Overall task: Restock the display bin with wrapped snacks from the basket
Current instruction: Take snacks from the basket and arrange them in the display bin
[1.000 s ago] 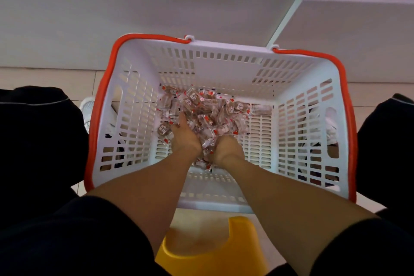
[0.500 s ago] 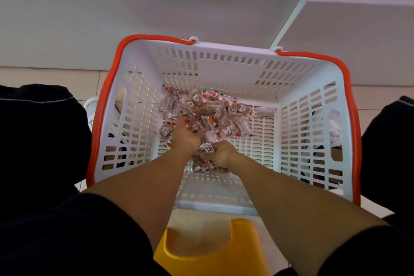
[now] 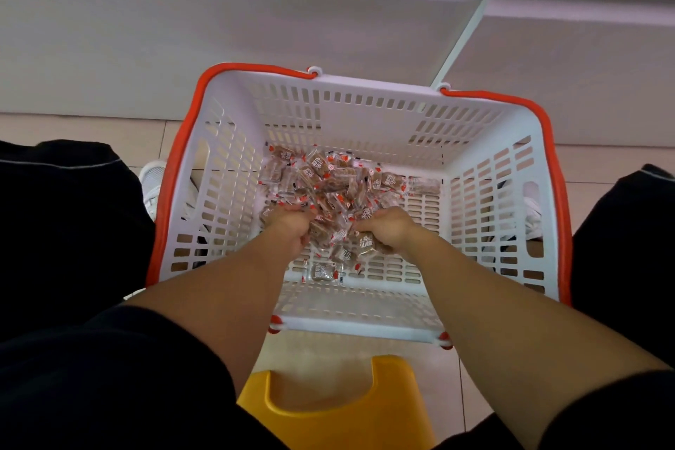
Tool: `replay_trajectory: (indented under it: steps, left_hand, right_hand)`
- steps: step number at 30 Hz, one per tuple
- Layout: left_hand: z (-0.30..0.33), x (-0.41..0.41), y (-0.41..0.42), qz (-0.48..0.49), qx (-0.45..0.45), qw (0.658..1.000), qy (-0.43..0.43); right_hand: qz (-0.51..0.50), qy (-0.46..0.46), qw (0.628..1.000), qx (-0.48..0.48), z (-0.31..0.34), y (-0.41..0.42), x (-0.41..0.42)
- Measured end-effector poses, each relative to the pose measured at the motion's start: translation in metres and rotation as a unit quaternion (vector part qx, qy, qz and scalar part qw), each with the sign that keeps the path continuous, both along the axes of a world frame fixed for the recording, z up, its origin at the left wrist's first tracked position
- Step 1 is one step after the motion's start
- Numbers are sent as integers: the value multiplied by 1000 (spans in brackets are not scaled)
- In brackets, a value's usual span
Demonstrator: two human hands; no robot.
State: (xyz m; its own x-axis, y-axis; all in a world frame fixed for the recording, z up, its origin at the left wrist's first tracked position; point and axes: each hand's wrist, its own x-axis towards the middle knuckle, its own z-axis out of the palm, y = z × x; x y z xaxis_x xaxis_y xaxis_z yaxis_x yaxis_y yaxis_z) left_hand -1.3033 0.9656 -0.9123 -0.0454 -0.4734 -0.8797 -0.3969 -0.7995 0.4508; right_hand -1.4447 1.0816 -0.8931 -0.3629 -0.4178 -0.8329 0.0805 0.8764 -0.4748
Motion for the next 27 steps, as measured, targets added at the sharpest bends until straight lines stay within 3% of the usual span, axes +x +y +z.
replay_trajectory:
  steps: [12, 16, 20, 27]
  left_hand:
    - [15, 0, 14, -130, 31, 990, 48]
    - [10, -1, 19, -165, 75, 981, 70]
    - [12, -1, 19, -131, 143, 976, 94]
    - [11, 3, 17, -120, 159, 972, 128]
  right_hand:
    - [-281, -117, 952, -44, -12, 21, -3]
    - [-208, -85, 973, -54, -19, 11, -1]
    - [-170, -48, 984, -36, -27, 6, 5]
    - [-157, -186, 970, -9, -19, 5, 8]
